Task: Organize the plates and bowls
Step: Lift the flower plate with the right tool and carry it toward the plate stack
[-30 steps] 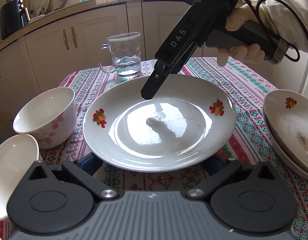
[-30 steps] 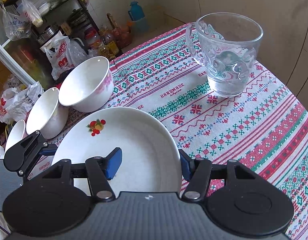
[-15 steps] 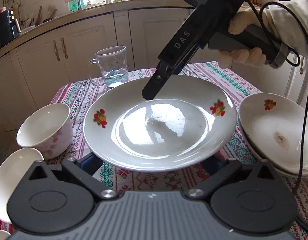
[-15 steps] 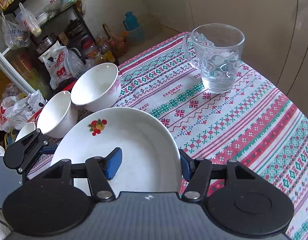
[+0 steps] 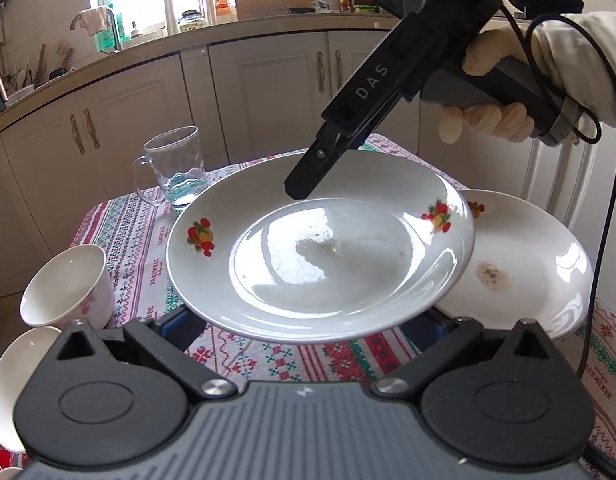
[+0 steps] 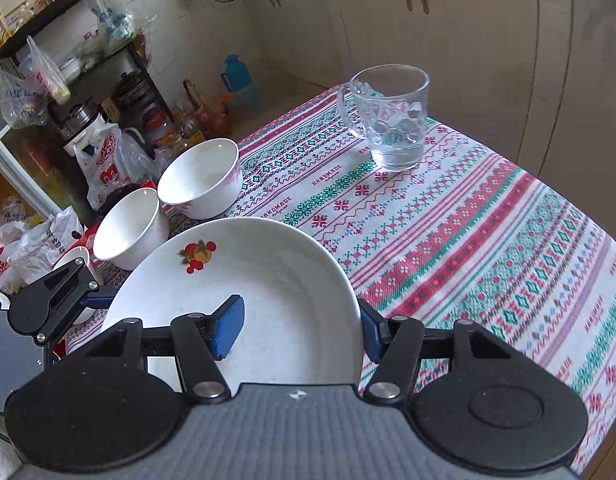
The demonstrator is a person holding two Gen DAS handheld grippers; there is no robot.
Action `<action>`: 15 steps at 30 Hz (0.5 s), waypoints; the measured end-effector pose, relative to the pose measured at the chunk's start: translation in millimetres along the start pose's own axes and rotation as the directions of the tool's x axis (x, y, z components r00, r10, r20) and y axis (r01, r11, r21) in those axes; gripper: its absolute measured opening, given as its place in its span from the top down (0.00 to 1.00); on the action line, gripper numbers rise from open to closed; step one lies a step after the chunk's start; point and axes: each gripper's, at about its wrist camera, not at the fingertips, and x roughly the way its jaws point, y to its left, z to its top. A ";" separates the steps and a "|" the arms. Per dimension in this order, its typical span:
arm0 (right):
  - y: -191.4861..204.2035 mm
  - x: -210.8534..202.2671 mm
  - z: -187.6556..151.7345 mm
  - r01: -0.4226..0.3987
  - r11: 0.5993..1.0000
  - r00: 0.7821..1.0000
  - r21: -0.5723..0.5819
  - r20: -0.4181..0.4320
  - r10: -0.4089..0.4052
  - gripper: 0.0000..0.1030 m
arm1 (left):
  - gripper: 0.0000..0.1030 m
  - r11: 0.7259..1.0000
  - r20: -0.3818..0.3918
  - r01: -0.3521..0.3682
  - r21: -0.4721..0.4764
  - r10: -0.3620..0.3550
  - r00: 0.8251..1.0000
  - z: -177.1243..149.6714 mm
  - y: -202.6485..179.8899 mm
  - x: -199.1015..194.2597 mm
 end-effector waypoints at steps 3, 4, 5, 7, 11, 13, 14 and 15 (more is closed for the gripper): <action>0.6 -11.9 -13.2 0.021 1.000 1.000 0.020 0.014 -0.022 0.37 | 0.01 0.999 0.003 0.028 0.029 -0.028 1.000 1.9 -8.1 -1.1; 0.8 -16.0 -17.4 0.029 0.999 0.999 0.028 0.017 -0.029 0.37 | 0.01 0.998 -0.001 0.039 0.038 -0.039 0.999 2.5 -10.7 -1.2; 0.8 -19.8 -21.8 0.035 0.999 0.999 0.036 0.022 -0.036 0.36 | 0.01 0.998 -0.002 0.050 0.044 -0.050 0.999 2.9 -12.7 -1.3; 0.3 -27.8 -32.4 0.047 0.997 0.998 0.055 0.032 -0.048 0.37 | 0.01 0.996 -0.006 0.070 0.057 -0.070 0.998 3.7 -17.7 -1.7; -2.6 -42.0 -53.8 0.071 0.993 0.996 0.093 0.051 -0.076 0.37 | 0.01 0.990 -0.006 0.111 0.083 -0.111 0.994 5.1 -28.4 -0.2; -3.1 -48.5 -63.9 0.082 0.990 0.994 0.112 0.057 -0.089 0.37 | 0.01 0.987 -0.012 0.130 0.092 -0.130 0.991 6.0 -32.5 1.5; -3.4 -51.7 -69.0 0.087 0.989 0.994 0.119 0.060 -0.095 0.37 | 0.01 0.986 -0.012 0.137 0.097 -0.137 0.991 6.0 -34.5 1.7; -3.6 -54.6 -74.4 0.093 0.988 0.993 0.127 0.063 -0.101 0.37 | 0.01 0.984 -0.012 0.144 0.105 -0.143 0.990 6.1 -37.4 1.8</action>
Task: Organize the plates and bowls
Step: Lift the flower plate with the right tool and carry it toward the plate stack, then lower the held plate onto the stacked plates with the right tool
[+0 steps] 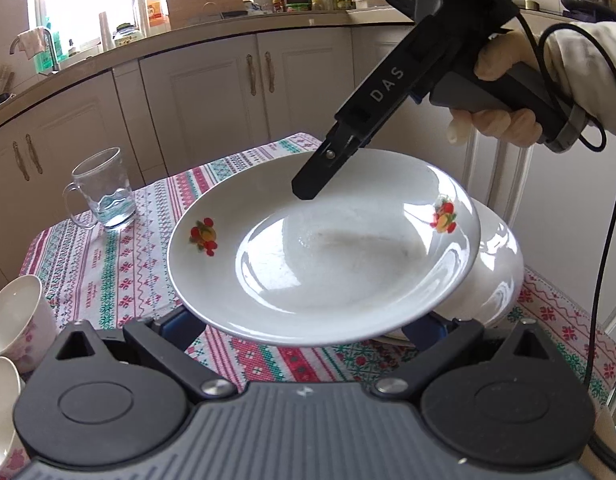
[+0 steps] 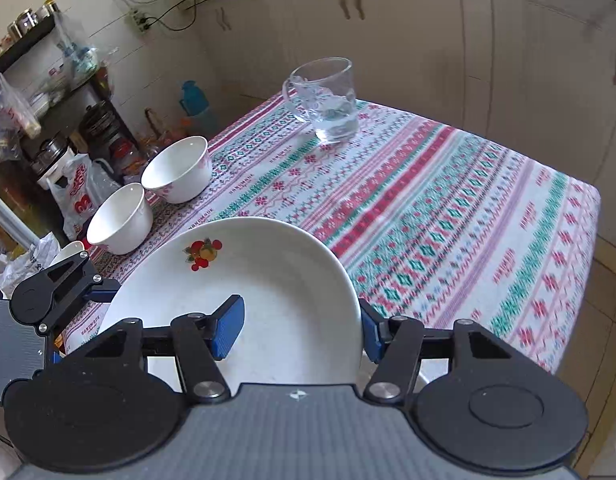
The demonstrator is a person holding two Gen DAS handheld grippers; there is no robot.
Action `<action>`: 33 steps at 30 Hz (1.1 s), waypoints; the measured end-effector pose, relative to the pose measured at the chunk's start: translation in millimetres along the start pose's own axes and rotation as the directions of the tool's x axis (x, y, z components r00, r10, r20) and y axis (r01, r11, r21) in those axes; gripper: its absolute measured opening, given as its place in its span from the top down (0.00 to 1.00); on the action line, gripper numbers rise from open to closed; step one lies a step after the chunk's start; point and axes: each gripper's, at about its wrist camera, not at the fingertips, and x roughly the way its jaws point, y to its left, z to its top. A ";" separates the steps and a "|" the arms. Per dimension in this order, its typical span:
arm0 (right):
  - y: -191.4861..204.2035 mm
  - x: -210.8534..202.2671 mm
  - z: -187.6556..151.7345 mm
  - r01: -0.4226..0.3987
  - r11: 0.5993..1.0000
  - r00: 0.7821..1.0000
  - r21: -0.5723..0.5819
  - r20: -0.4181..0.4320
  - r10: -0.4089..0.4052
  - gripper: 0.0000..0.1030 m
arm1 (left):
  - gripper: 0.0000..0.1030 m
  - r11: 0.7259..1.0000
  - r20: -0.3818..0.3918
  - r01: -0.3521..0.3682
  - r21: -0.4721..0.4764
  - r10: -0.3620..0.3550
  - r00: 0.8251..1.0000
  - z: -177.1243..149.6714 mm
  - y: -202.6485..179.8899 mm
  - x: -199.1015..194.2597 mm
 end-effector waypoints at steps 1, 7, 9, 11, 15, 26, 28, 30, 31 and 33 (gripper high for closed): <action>-1.1 -2.6 -3.9 0.005 1.000 1.000 0.008 0.003 -0.005 0.37 | 0.01 1.000 0.001 0.005 0.008 -0.005 1.000 0.4 -2.8 0.2; -7.9 -14.2 -26.4 0.029 0.999 0.999 0.045 0.013 -0.029 0.37 | 0.01 0.999 -0.014 0.043 0.031 -0.042 0.999 0.9 -15.6 3.5; -9.9 -17.4 -32.5 0.032 0.998 0.999 0.056 0.017 -0.033 0.37 | 0.01 0.998 -0.019 0.049 0.039 -0.049 0.999 0.8 -18.8 4.9; -11.7 -19.9 -37.5 0.033 0.997 0.999 0.066 0.024 -0.035 0.37 | 0.01 0.997 -0.021 0.054 0.048 -0.053 0.998 0.5 -22.5 5.7; -15.8 -22.3 -46.1 0.040 0.996 0.999 0.081 0.026 -0.042 0.37 | 0.01 0.996 -0.029 0.065 0.062 -0.064 0.998 0.4 -28.5 8.4; -26.9 -23.9 -63.4 0.044 0.992 0.998 0.120 0.036 -0.048 0.37 | 0.01 0.993 -0.048 0.098 0.067 -0.094 0.994 4.1 -29.8 16.6; -28.6 -23.4 -65.1 0.045 0.991 0.998 0.123 0.034 -0.050 0.37 | 0.01 0.993 -0.057 0.102 0.061 -0.098 0.994 5.1 -28.8 17.9; -29.8 -22.7 -67.3 0.049 0.991 0.998 0.128 0.031 -0.053 0.37 | 0.01 0.992 -0.061 0.105 0.066 -0.101 0.993 5.8 -28.5 18.4; -30.4 -22.6 -68.1 0.049 0.990 0.998 0.130 0.030 -0.053 0.37 | 0.01 0.992 -0.060 0.104 0.069 -0.100 0.993 5.9 -28.7 18.4; -32.1 -22.2 -70.5 0.047 0.989 0.998 0.137 0.031 -0.052 0.37 | 0.01 0.992 -0.060 0.101 0.078 -0.097 0.994 6.1 -29.6 18.7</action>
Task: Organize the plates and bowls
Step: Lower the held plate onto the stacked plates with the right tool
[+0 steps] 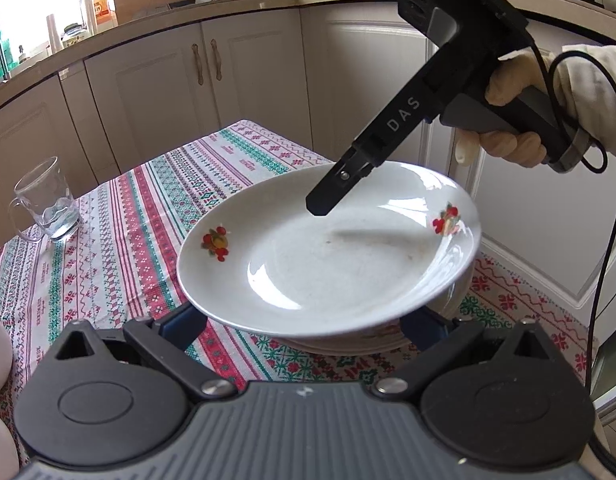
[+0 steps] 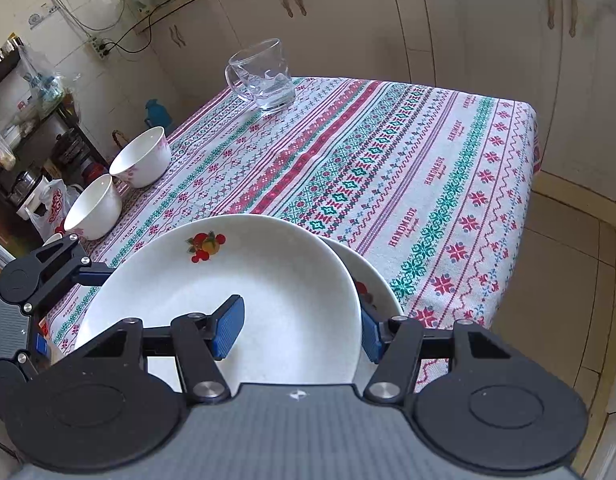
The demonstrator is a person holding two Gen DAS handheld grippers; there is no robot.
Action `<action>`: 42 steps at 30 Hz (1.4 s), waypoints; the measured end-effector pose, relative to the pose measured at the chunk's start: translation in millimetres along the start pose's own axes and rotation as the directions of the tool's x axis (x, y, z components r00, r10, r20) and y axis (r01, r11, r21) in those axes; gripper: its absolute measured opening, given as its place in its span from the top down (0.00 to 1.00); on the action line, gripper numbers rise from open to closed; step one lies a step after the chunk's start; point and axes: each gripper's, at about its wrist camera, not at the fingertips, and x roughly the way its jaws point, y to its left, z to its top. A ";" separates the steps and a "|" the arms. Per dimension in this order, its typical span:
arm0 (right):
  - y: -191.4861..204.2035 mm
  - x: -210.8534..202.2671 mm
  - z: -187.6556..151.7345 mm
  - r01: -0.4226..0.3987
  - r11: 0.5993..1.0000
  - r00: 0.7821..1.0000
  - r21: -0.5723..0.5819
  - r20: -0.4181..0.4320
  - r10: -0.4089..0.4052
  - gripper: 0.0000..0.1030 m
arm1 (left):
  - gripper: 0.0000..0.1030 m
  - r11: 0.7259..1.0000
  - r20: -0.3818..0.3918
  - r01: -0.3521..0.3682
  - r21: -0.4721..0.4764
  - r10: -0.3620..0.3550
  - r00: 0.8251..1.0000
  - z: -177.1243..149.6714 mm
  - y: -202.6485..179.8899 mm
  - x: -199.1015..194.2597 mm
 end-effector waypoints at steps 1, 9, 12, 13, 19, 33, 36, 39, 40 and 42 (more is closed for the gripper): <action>-0.7 0.2 -1.1 0.000 1.000 1.000 0.002 0.000 0.000 0.37 | 0.01 1.000 -0.001 -0.001 0.004 0.001 1.000 0.4 -0.7 -0.5; -1.8 3.4 -8.2 0.007 1.000 1.000 0.006 -0.015 -0.007 0.37 | 0.01 0.999 -0.006 0.002 0.033 -0.001 1.000 2.9 -2.5 -3.8; -2.3 3.1 -10.2 0.004 1.000 1.000 0.011 -0.010 -0.004 0.37 | 0.01 0.999 -0.016 0.012 0.040 -0.012 1.000 3.3 -2.0 -5.6; -2.0 3.1 -10.9 0.004 1.000 1.000 0.011 -0.010 -0.004 0.37 | 0.01 0.999 -0.018 0.018 0.043 -0.017 1.000 2.7 -1.8 -6.3; -1.5 2.6 -13.0 0.005 1.000 1.000 0.016 -0.004 -0.005 0.37 | 0.01 0.997 -0.036 0.036 0.075 -0.033 0.999 -1.2 -4.9 -8.1; 4.3 -4.2 -18.4 0.047 0.999 0.999 0.004 -0.016 -0.047 0.33 | 0.01 0.994 -0.028 0.091 0.058 -0.089 0.996 -3.7 -2.5 -10.5; 5.4 -7.2 -19.7 0.057 0.998 0.998 0.005 -0.021 -0.057 0.31 | 0.01 0.994 -0.025 0.100 0.048 -0.099 0.995 -3.9 -1.2 -11.0; 6.3 -10.4 -20.9 0.065 0.998 0.998 0.005 -0.025 -0.065 0.31 | 0.01 0.994 -0.017 0.101 0.046 -0.100 0.995 -4.1 -0.4 -13.0; 6.6 -11.3 -21.3 0.068 0.998 0.997 0.007 -0.025 -0.067 0.31 | 0.01 0.994 -0.015 0.102 0.045 -0.101 0.995 -4.1 -0.4 -13.2; 7.5 -13.3 -22.4 0.073 0.997 0.997 0.007 -0.025 -0.073 0.30 | 0.01 0.994 -0.013 0.104 0.044 -0.103 0.995 -3.9 -1.1 -13.6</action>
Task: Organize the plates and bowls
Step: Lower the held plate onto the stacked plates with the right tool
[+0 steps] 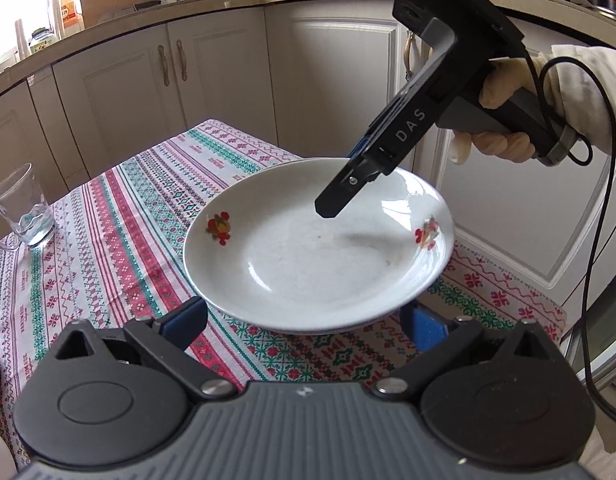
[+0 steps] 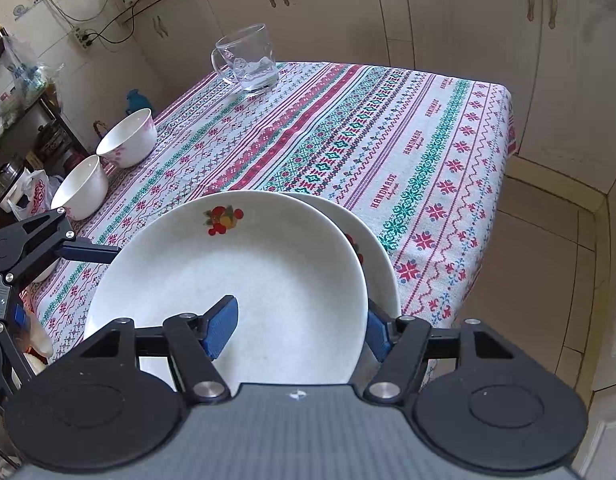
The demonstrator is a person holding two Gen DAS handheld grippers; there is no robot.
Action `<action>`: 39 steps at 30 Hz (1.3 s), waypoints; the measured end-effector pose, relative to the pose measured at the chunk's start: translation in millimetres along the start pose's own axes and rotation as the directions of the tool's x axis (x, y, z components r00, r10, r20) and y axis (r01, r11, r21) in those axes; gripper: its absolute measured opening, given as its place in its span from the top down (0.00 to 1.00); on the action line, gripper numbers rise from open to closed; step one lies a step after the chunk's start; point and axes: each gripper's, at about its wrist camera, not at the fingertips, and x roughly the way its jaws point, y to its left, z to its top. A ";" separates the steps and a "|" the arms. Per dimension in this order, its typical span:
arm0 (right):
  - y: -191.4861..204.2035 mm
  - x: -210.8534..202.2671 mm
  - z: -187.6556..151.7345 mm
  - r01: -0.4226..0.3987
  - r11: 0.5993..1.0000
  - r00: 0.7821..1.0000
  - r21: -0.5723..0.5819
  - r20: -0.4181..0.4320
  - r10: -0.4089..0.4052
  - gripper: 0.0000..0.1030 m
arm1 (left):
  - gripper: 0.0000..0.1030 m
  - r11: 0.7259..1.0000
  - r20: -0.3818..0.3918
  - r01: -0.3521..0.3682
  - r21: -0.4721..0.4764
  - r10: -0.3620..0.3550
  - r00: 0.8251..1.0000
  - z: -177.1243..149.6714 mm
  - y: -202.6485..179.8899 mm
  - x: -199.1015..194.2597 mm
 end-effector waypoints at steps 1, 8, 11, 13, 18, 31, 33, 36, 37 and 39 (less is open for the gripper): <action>0.2 -0.9 -0.4 0.002 1.000 1.000 0.002 0.000 -0.002 0.30 | 0.01 1.000 0.001 0.000 -0.001 0.000 1.000 0.0 -0.4 0.0; 4.0 -6.9 -3.8 0.019 1.000 1.000 0.004 -0.001 -0.019 0.29 | 0.01 1.000 0.005 0.017 -0.015 -0.017 1.000 0.3 1.6 0.9; 4.7 -10.2 -5.0 0.024 1.000 1.000 0.008 0.001 -0.024 0.29 | 0.01 1.000 0.008 0.021 -0.014 -0.021 1.000 0.1 1.4 2.6; 5.2 -12.4 -6.2 0.028 1.000 1.000 0.011 0.004 -0.028 0.29 | 0.01 1.000 0.008 0.024 -0.015 -0.024 1.000 0.0 1.8 3.7; 7.1 -16.0 -8.1 0.037 0.999 0.999 0.011 0.006 -0.037 0.28 | 0.01 0.999 0.010 0.028 -0.022 -0.028 1.000 -0.3 2.8 7.1; 12.4 -23.3 -12.0 0.064 0.998 0.998 0.003 0.006 -0.064 0.26 | 0.01 0.999 0.021 0.039 -0.024 -0.038 0.999 0.9 1.8 8.7; 14.5 -24.4 -12.4 0.069 0.998 0.998 -0.001 0.005 -0.069 0.24 | 0.01 0.999 0.024 0.041 -0.028 -0.040 0.999 0.6 1.8 7.6; 17.5 -25.6 -13.5 0.085 0.996 0.996 -0.011 0.003 -0.084 0.24 | 0.01 0.999 0.028 0.038 -0.029 -0.037 0.999 0.1 1.3 4.8; 18.0 -26.1 -13.9 0.088 0.996 0.996 -0.012 0.002 -0.088 0.24 | 0.01 0.999 0.030 0.037 -0.029 -0.036 0.999 -0.5 1.2 3.4; 20.1 -26.5 -14.7 0.098 0.995 0.995 -0.016 0.001 -0.098 0.23 | 0.01 0.999 0.030 0.034 -0.029 -0.033 0.999 -1.7 0.6 1.2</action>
